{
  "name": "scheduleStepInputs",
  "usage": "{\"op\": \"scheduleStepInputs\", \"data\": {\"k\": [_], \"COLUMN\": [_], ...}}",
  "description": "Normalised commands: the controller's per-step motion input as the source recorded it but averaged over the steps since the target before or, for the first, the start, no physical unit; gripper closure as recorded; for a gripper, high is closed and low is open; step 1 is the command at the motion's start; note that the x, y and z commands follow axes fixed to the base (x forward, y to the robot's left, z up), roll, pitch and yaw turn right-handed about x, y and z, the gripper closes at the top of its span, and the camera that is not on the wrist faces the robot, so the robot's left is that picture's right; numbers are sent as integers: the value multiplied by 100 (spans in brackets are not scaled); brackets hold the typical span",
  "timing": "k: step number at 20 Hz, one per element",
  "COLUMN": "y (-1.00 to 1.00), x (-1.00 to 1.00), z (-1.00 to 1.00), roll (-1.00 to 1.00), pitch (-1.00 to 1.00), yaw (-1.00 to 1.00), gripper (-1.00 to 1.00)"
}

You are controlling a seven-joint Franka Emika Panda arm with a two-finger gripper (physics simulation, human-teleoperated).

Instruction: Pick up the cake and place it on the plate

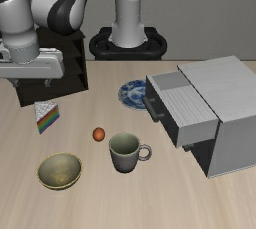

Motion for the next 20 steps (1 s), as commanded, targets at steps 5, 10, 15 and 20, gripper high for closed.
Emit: {"op": "scheduleStepInputs", "data": {"k": [5, 10, 15, 20], "y": [0, 0, 0, 0], "x": [0, -20, -20, 0], "z": [-100, -80, -40, 0], "roll": [0, 0, 0, 0], "pitch": [0, 0, 0, 0], "yaw": [0, 0, 0, 0], "gripper": [-100, -100, 100, 100]}}
